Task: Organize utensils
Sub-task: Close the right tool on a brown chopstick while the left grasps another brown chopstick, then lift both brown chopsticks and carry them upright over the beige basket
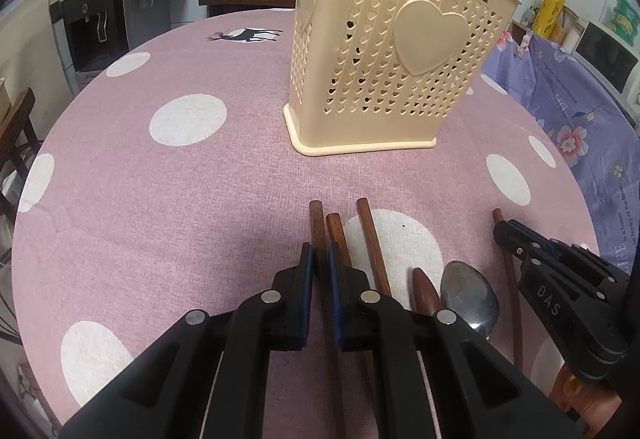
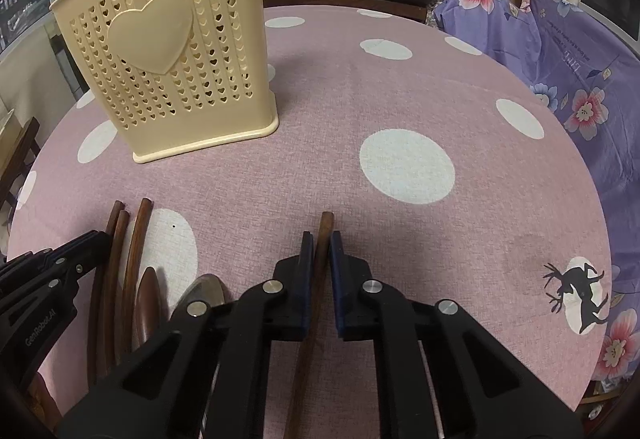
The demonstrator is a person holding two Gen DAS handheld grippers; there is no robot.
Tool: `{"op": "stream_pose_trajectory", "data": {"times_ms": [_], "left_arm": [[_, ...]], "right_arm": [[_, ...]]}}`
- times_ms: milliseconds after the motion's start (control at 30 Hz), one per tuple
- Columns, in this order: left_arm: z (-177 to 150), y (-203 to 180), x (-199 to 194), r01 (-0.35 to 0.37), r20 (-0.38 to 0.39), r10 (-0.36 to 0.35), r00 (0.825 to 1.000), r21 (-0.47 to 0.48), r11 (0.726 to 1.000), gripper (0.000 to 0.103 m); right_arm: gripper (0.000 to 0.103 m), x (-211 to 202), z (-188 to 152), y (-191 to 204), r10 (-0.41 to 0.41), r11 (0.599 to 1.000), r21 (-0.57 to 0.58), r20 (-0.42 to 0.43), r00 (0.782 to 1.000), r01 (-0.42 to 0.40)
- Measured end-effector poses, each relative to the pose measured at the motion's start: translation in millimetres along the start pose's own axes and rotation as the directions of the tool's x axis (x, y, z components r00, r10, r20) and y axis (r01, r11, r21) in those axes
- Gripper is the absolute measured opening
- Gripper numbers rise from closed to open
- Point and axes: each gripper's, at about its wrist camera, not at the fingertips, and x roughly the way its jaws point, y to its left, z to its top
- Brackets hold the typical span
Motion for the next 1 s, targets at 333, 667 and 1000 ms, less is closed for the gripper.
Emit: {"op": "stream_pose_trajectory", "data": {"times_ms": [333, 667, 1000], "left_arm": [[4, 3, -1, 0.021, 0.014, -0.021, 1.0, -0.022, 1.0, 0.008], [23, 12, -85, 0.116, 0.228, -0.108, 0.968, -0.02, 0.993, 0.008], [41, 10, -157, 0.101, 0.414, -0.109, 0.904, 0.042, 0.994, 0.008]], "right_arm": [[0.008, -6, 3, -15, 0.102, 0.992, 0.077, 0.033, 0.994, -0.105], [0.008, -88, 20, -44, 0.274, 0.947, 0.1, 0.247, 0.93, -0.305], [0.007, -180, 29, -59, 0.308, 0.94, 0.001, 0.434, 0.847, -0.342]]}}
